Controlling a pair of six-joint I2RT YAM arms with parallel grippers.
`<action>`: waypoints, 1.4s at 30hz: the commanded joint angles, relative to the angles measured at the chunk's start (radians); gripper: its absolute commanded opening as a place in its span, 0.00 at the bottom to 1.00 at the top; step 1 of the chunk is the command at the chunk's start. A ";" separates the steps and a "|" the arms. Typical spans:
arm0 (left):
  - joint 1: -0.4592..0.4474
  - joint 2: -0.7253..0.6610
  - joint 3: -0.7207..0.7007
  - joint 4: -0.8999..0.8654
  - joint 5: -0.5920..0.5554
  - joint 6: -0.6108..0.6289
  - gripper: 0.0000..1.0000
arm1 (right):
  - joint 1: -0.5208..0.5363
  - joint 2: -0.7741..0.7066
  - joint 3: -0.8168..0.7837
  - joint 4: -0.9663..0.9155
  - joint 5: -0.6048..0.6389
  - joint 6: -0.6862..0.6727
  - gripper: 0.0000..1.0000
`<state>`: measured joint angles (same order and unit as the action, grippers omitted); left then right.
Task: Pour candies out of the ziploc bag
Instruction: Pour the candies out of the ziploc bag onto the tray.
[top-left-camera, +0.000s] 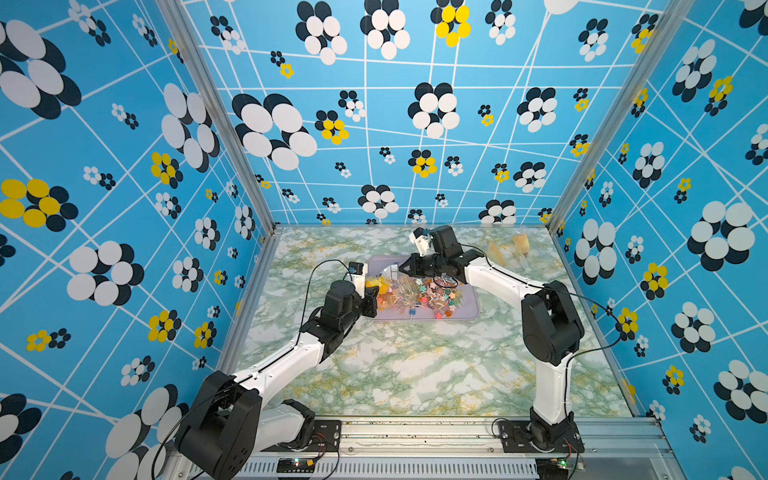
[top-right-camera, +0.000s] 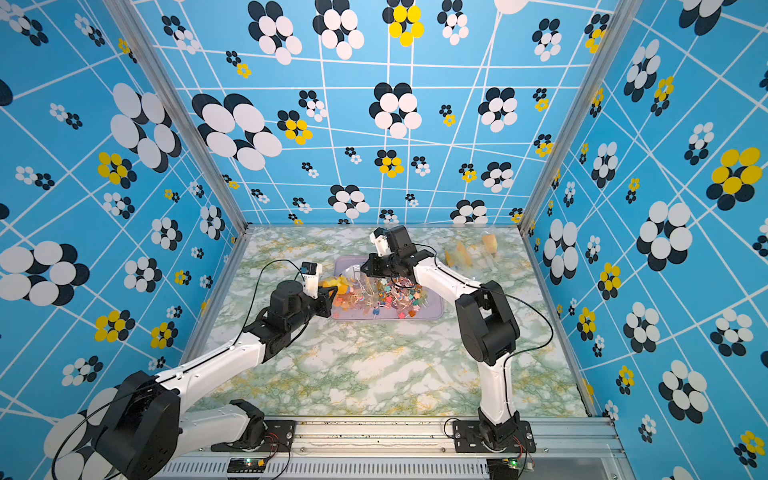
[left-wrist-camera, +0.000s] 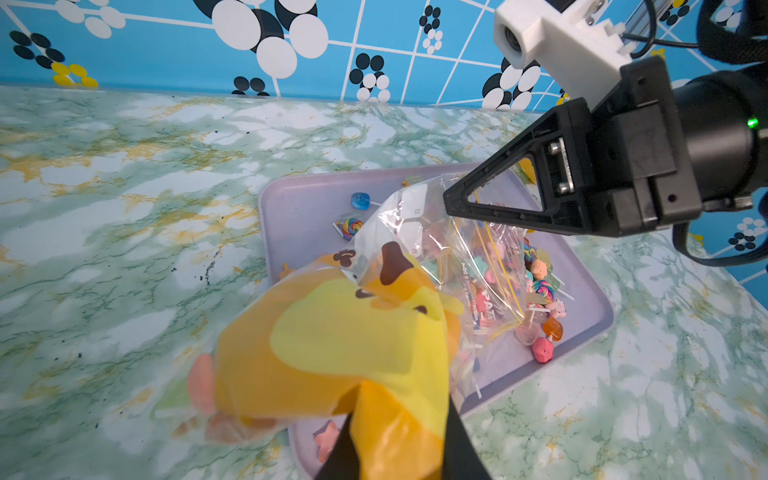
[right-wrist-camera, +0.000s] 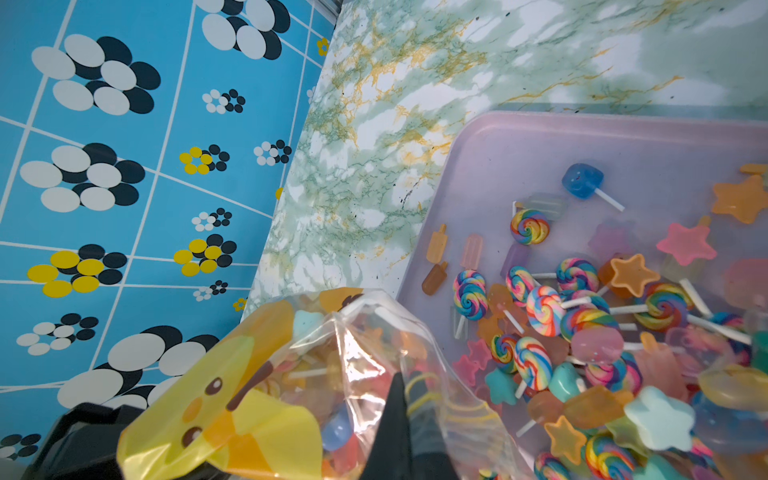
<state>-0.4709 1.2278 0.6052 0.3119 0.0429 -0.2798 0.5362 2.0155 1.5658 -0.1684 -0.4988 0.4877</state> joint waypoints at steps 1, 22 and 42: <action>-0.015 -0.040 0.067 0.071 -0.032 0.048 0.00 | -0.006 0.025 0.025 0.051 -0.025 0.013 0.00; -0.022 0.007 0.130 0.061 -0.055 0.073 0.00 | -0.039 0.069 0.068 0.090 -0.064 0.037 0.01; -0.021 0.042 0.198 0.029 -0.069 0.124 0.00 | -0.044 0.124 0.130 0.081 -0.084 0.042 0.01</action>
<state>-0.4866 1.2724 0.7437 0.2794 -0.0101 -0.1818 0.5030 2.1223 1.6550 -0.1146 -0.5770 0.5175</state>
